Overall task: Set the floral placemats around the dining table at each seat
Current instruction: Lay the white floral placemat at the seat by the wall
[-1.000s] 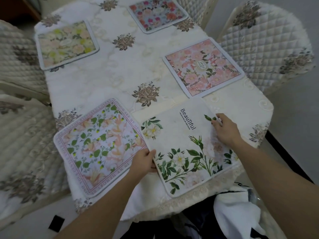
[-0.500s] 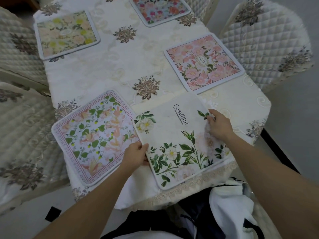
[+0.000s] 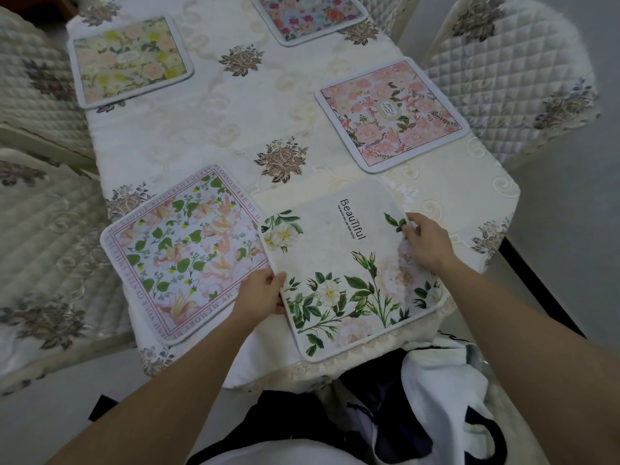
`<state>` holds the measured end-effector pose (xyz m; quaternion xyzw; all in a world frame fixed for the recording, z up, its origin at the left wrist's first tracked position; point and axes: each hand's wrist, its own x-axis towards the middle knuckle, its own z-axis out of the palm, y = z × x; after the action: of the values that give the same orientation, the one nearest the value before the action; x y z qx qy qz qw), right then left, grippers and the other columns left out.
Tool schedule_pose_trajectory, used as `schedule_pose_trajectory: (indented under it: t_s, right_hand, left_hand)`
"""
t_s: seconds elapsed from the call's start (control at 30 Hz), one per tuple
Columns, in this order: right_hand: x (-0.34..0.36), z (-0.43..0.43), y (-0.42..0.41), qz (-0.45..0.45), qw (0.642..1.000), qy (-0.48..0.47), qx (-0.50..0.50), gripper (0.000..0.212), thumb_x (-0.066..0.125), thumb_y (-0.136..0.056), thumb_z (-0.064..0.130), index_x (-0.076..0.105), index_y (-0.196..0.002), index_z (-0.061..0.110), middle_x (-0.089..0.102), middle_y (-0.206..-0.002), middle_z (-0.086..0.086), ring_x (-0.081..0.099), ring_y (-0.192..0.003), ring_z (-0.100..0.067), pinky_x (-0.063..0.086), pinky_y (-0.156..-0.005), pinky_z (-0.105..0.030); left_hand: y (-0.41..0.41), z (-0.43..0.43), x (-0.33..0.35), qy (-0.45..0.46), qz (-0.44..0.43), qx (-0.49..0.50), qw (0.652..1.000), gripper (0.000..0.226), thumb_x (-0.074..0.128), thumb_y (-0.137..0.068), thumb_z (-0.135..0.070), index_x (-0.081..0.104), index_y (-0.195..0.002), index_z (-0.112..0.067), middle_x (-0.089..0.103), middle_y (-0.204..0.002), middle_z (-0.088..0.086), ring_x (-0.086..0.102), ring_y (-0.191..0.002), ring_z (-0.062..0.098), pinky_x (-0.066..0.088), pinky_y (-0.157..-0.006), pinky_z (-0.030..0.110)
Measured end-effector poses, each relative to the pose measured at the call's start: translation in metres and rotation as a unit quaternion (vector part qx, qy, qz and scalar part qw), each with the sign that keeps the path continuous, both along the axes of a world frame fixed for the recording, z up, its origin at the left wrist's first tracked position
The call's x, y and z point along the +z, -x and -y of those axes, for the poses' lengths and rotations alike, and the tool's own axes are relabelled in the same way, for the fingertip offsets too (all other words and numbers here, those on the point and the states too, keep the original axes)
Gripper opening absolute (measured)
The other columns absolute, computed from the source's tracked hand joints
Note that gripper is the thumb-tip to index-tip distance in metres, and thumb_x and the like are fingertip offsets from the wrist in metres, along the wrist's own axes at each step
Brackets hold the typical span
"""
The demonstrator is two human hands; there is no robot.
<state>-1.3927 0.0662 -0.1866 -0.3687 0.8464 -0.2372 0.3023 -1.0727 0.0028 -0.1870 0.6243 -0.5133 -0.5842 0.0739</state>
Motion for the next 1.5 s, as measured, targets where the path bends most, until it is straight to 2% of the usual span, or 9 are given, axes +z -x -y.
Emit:
schedule_pose_trajectory:
  t_s: [0.63, 0.8, 0.9, 1.07, 1.17, 1.23, 1.3, 1.37, 1.5]
  right_hand:
    - [-0.006, -0.018, 0.004, 0.008, 1.000, 0.000, 0.001, 0.040, 0.048, -0.100, 0.027, 0.049, -0.139, 0.018, 0.060, -0.089, -0.006, 0.054, -0.086, -0.022, 0.038, -0.078, -0.029]
    - [-0.007, -0.019, 0.001, -0.006, 1.000, 0.001, -0.005, 0.040, 0.048, -0.100, 0.028, 0.049, -0.139, 0.018, 0.060, -0.093, -0.005, 0.054, -0.088, -0.022, 0.041, -0.081, -0.031]
    - [-0.007, -0.018, -0.002, -0.055, 0.998, -0.013, -0.007, 0.039, 0.048, -0.100, 0.029, 0.051, -0.137, 0.017, 0.065, -0.107, -0.012, 0.059, -0.097, -0.029, 0.045, -0.079, -0.036]
    - [-0.009, -0.013, -0.015, -0.238, 0.970, -0.044, 0.013, 0.032, 0.051, -0.097, 0.023, 0.056, -0.126, 0.012, 0.055, -0.118, -0.018, 0.050, -0.107, -0.037, 0.043, -0.080, -0.043]
    - [-0.010, -0.007, -0.035, -0.328, 0.942, 0.006, 0.077, 0.032, 0.057, -0.089, 0.011, 0.058, -0.121, 0.006, 0.054, -0.121, -0.018, 0.050, -0.106, -0.036, 0.042, -0.080, -0.041]
    - [-0.017, -0.002, -0.056, -0.315, 0.931, 0.064, 0.175, 0.038, 0.056, -0.092, 0.014, 0.053, -0.128, 0.005, 0.052, -0.134, -0.018, 0.049, -0.121, -0.036, 0.045, -0.095, -0.044]
    - [-0.028, 0.001, -0.079, -0.278, 0.918, 0.074, 0.272, 0.048, 0.044, -0.100, 0.031, 0.042, -0.141, 0.007, 0.041, -0.148, -0.016, 0.036, -0.138, -0.032, 0.036, -0.110, -0.047]
    - [-0.039, -0.004, -0.093, -0.269, 0.903, 0.040, 0.332, 0.059, 0.031, -0.102, 0.043, 0.030, -0.150, 0.009, 0.026, -0.158, -0.011, 0.021, -0.147, -0.025, 0.026, -0.117, -0.046]
    - [-0.044, -0.019, -0.063, -0.315, 0.886, -0.006, 0.340, 0.072, 0.020, -0.100, 0.057, 0.004, -0.155, 0.013, -0.001, -0.164, -0.004, -0.006, -0.150, -0.016, 0.008, -0.122, -0.042]
  left_hand:
    - [-0.001, -0.012, 0.004, -0.011, 0.024, -0.026, 0.999, 0.025, 0.051, -0.100, -0.024, 0.063, -0.102, -0.003, 0.073, -0.090, 0.017, 0.073, -0.076, 0.031, 0.062, -0.071, 0.048]
    - [0.001, -0.010, 0.005, 0.050, 0.110, -0.094, 0.988, 0.033, 0.050, -0.100, -0.030, 0.063, -0.089, -0.003, 0.073, -0.069, 0.013, 0.072, -0.058, 0.024, 0.062, -0.064, 0.040]
    - [-0.001, -0.005, 0.006, 0.144, 0.232, -0.235, 0.933, 0.047, 0.043, -0.099, -0.041, 0.066, -0.074, -0.008, 0.067, -0.054, 0.000, 0.065, -0.050, 0.017, 0.060, -0.064, 0.035]
    - [0.007, 0.001, 0.018, 0.297, 0.391, -0.405, 0.771, 0.041, 0.037, -0.096, -0.040, 0.049, -0.069, -0.013, 0.047, -0.058, 0.000, 0.045, -0.051, 0.018, 0.036, -0.048, 0.026]
    - [0.022, -0.001, 0.017, 0.435, 0.310, -0.406, 0.742, 0.026, 0.042, -0.094, -0.035, 0.056, -0.094, -0.012, 0.058, -0.082, 0.003, 0.051, -0.076, 0.020, 0.039, -0.055, 0.030]
    - [0.037, -0.006, 0.003, 0.464, 0.259, -0.404, 0.745, 0.040, 0.042, -0.094, -0.038, 0.050, -0.122, -0.011, 0.056, -0.122, 0.009, 0.051, -0.108, 0.023, 0.049, -0.082, 0.037]
    - [0.051, -0.014, -0.013, 0.439, 0.251, -0.411, 0.758, 0.063, 0.034, -0.097, -0.046, 0.030, -0.148, -0.009, 0.029, -0.157, 0.012, 0.029, -0.143, 0.027, 0.032, -0.114, 0.047]
    - [0.058, -0.021, -0.028, 0.419, 0.255, -0.423, 0.762, 0.072, 0.021, -0.100, -0.053, 0.009, -0.156, -0.010, 0.002, -0.165, 0.007, 0.000, -0.152, 0.022, 0.012, -0.122, 0.049]
    - [0.039, -0.014, -0.043, 0.429, 0.267, -0.396, 0.767, 0.076, 0.020, -0.099, -0.060, 0.002, -0.156, -0.014, -0.004, -0.165, 0.003, -0.009, -0.151, 0.017, 0.006, -0.123, 0.045]
